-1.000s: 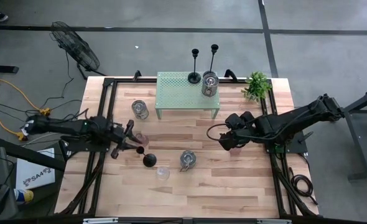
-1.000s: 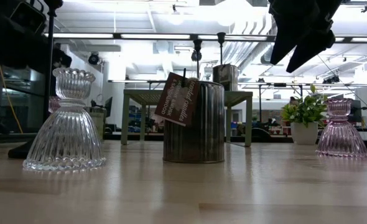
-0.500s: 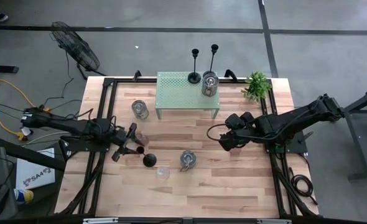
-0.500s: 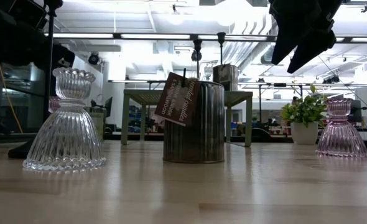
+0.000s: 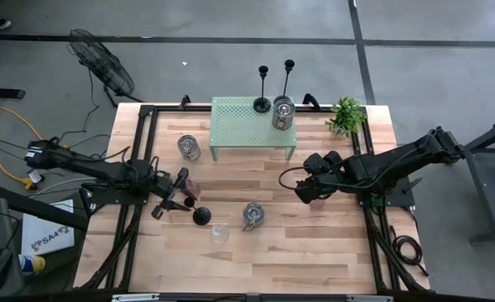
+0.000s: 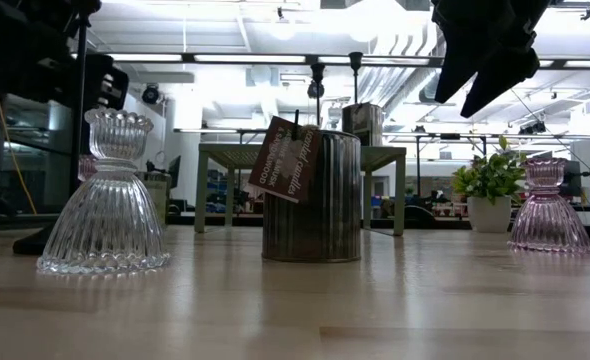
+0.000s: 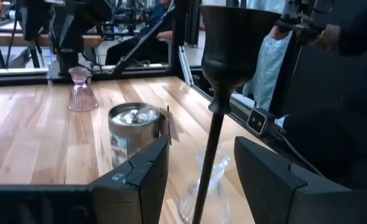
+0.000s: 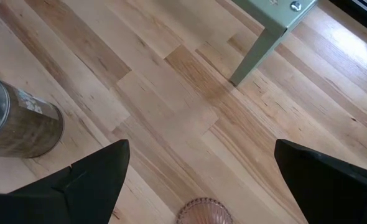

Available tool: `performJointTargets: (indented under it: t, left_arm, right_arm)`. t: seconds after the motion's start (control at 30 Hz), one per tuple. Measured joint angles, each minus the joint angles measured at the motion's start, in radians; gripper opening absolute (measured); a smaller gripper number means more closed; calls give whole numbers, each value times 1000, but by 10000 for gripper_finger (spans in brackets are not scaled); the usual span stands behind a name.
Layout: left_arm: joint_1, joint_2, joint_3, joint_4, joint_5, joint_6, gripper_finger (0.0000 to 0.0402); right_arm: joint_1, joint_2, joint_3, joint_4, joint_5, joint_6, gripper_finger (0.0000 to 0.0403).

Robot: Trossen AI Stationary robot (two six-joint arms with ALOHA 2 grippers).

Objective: Pick & Place candle stick holders
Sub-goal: Put the black candle holder on the shelf aligned with the black candle holders

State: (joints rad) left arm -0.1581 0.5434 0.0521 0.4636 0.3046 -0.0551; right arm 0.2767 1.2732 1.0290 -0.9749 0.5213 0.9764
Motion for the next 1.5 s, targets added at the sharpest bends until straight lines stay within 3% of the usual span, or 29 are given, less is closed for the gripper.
performJointTargets:
  t: [0.43, 1.2, 1.5]
  left_arm:
    - [0, 84, 2, 124, 22, -2, 176]
    - [1, 103, 2, 128, 28, -2, 12]
    - [1, 103, 2, 141, 4, 13, 5]
  right_arm:
    - [0, 0, 0, 0, 0, 0, 392]
    - [0, 0, 0, -1, 0, 15, 392]
    - [0, 0, 0, -1, 0, 15, 392]
